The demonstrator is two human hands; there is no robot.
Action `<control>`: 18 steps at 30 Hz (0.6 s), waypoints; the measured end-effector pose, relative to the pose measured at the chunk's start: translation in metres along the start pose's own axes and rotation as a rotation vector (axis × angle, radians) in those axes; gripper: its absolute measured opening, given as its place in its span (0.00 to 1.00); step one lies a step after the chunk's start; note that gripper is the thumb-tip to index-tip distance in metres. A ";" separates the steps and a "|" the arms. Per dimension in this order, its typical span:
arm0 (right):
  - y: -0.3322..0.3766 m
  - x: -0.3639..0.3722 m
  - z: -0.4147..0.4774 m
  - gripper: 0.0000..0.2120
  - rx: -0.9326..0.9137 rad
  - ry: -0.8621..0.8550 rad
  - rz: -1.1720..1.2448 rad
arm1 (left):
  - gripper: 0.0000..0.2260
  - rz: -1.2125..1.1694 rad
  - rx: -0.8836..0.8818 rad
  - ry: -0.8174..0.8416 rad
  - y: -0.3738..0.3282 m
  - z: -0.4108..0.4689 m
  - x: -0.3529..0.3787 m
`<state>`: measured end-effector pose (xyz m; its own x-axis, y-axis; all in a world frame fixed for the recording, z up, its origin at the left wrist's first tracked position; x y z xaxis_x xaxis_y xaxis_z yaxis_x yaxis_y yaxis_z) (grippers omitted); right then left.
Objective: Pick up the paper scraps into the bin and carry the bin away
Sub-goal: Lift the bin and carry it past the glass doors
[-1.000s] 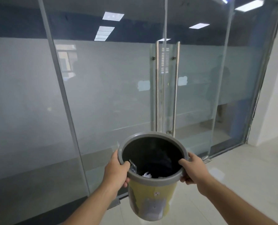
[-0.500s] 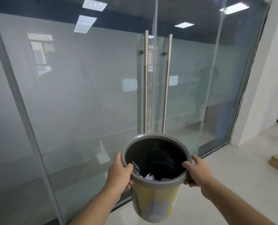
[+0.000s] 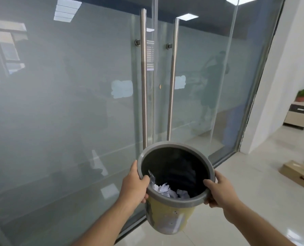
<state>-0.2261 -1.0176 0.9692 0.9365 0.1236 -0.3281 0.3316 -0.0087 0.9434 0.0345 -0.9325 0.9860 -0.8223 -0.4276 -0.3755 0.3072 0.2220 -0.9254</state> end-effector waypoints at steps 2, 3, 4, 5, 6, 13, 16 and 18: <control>-0.007 -0.007 0.026 0.16 0.006 -0.002 -0.009 | 0.25 0.004 -0.004 -0.004 -0.003 0.019 0.018; -0.010 -0.012 0.039 0.15 0.007 -0.003 -0.006 | 0.25 0.004 -0.006 -0.010 -0.006 0.028 0.027; -0.012 -0.017 0.052 0.14 0.006 -0.001 0.003 | 0.24 0.001 -0.010 -0.017 -0.010 0.037 0.036; -0.013 -0.021 0.065 0.13 0.004 0.005 0.009 | 0.24 -0.004 -0.018 -0.021 -0.013 0.045 0.044; -0.014 -0.026 0.078 0.13 0.003 0.012 0.011 | 0.24 -0.007 -0.027 -0.024 -0.017 0.053 0.052; -0.020 -0.063 0.165 0.14 -0.016 0.054 -0.017 | 0.29 -0.015 -0.096 -0.072 -0.039 0.110 0.112; -0.025 -0.070 0.191 0.14 -0.026 0.060 -0.048 | 0.30 -0.004 -0.151 -0.089 -0.036 0.127 0.131; -0.029 -0.073 0.204 0.15 -0.013 0.060 -0.060 | 0.30 0.002 -0.171 -0.097 -0.036 0.137 0.140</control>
<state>-0.2807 -1.2287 0.9557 0.9062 0.1831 -0.3812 0.3854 0.0135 0.9226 -0.0259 -1.1201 0.9598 -0.7689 -0.5079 -0.3884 0.2163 0.3651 -0.9055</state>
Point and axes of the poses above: each hand's wrist, its own z-axis towards the middle knuckle, its own x-axis out of the palm, y = z × x, the point moved 7 cm from there along z, towards the middle knuckle, and after that the axes turned 4 degrees about -x, right-handed, at the moved point
